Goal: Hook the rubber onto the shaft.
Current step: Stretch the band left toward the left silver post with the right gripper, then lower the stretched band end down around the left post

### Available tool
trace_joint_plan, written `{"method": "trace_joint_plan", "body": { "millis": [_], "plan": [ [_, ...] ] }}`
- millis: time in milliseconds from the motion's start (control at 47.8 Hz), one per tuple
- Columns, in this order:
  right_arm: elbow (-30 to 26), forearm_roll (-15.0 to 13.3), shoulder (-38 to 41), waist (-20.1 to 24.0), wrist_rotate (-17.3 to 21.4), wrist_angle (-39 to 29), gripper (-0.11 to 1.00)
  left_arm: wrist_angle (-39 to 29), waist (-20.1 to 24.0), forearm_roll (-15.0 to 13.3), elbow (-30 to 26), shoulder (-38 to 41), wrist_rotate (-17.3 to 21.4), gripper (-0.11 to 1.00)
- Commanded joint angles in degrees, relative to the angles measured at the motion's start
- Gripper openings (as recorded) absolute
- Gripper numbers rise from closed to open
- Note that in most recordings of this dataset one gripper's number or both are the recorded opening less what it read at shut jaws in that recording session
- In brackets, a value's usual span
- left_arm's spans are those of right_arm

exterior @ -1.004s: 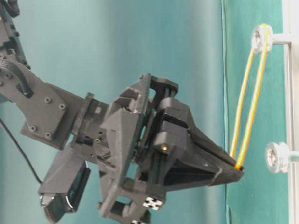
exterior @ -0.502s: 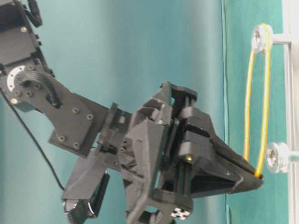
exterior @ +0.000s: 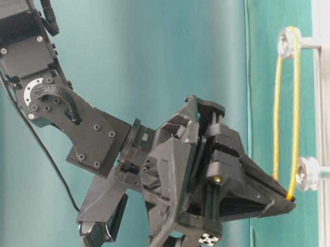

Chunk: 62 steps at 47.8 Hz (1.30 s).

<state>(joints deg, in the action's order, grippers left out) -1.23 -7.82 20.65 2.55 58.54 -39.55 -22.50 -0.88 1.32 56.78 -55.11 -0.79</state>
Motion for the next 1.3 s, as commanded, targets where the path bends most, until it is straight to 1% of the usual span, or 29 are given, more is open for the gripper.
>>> {"method": "trace_joint_plan", "body": {
  "millis": [0, 1276],
  "plan": [
    [-1.93, -0.18, -0.97, -0.18, -0.09, 1.32, 0.07, 0.35, -0.09, 0.09, -1.76, 0.44, 0.00, 0.00],
    [-1.93, -0.26, 2.37, -0.62, -0.09, 3.52, 0.07, 0.18, -0.09, 0.09, -1.67, 0.44, 0.00, 0.00]
  ]
}}
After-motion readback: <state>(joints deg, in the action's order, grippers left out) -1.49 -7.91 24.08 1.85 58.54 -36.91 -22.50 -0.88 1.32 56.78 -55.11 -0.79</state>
